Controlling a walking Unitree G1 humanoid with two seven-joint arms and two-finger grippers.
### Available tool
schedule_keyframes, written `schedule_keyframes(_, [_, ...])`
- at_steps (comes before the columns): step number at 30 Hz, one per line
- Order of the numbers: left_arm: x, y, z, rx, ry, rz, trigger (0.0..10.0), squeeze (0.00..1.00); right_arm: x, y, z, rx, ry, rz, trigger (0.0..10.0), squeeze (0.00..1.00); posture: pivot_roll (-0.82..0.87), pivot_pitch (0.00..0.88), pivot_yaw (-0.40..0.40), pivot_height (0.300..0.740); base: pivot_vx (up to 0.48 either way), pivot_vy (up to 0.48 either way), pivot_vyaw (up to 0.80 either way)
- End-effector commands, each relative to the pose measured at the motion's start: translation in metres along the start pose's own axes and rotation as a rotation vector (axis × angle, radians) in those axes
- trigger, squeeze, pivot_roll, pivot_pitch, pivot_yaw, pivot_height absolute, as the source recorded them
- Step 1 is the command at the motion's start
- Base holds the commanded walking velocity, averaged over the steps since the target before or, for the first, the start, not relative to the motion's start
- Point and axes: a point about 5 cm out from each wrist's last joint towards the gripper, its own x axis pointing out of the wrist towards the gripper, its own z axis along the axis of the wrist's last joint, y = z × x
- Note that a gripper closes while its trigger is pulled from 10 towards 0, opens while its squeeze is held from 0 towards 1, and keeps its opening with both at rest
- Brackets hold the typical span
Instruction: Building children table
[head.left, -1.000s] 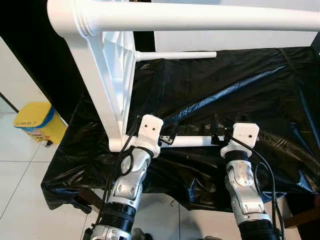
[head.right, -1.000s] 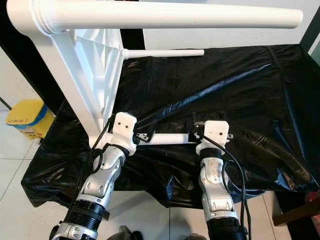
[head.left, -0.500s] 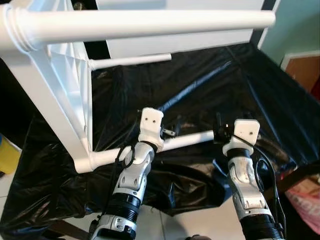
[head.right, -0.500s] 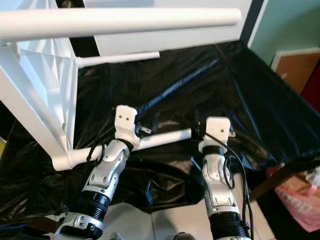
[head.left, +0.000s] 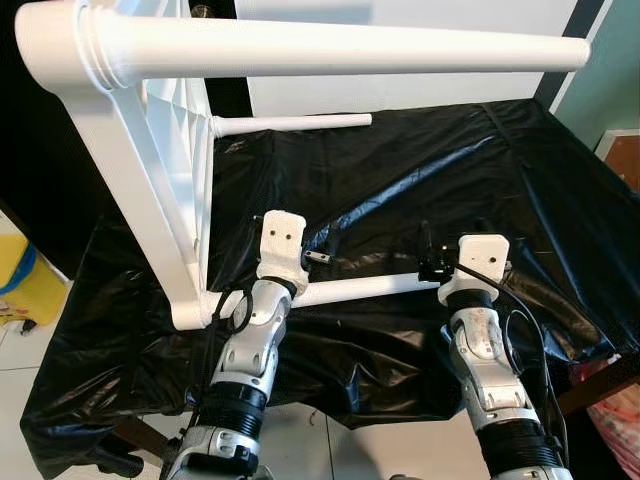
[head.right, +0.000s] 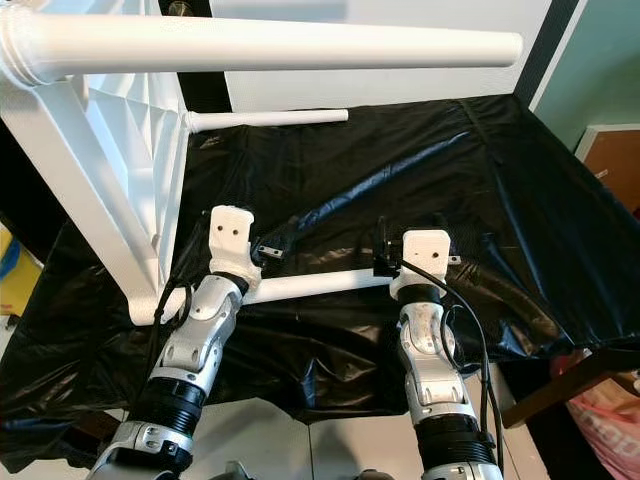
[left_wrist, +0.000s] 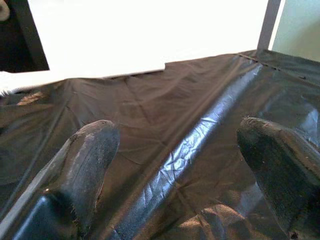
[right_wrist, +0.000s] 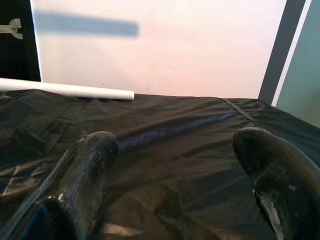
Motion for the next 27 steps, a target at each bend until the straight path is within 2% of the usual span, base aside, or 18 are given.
schedule_keyframes(1, [-0.003, 0.003, -0.003, 0.005, 0.002, 0.019, 10.0, 0.00, -0.001, 0.000, -0.002, 0.006, 0.003, 0.003, 10.0, 0.00, -0.10, 0.000, -0.004, 0.740, 0.000, -0.416, 0.00])
schedule_keyframes(5, [-0.005, 0.004, -0.003, -0.006, 0.001, 0.025, 10.0, 0.00, -0.001, 0.001, -0.002, 0.004, 0.005, 0.008, 10.0, 0.00, -0.09, 0.000, -0.007, 0.740, 0.000, -0.120, 0.00])
schedule_keyframes(11, [-0.013, 0.013, 0.000, -0.021, -0.023, 0.103, 10.0, 0.00, -0.004, -0.001, -0.005, -0.002, 0.011, 0.025, 10.0, 0.00, -0.08, 0.001, -0.008, 0.740, 0.000, 0.000, 0.00])
schedule_keyframes(20, [-0.021, 0.023, 0.000, -0.011, -0.020, 0.143, 10.0, 0.00, -0.005, -0.002, -0.005, -0.004, 0.010, 0.033, 10.0, 0.00, -0.07, 0.012, -0.011, 0.740, 0.000, 0.000, 0.00])
schedule_keyframes(27, [-0.027, 0.025, -0.002, -0.009, -0.008, 0.140, 10.0, 0.00, -0.006, 0.000, -0.005, -0.008, 0.010, 0.039, 10.0, 0.00, -0.07, 0.018, -0.012, 0.740, 0.000, 0.000, 0.00])
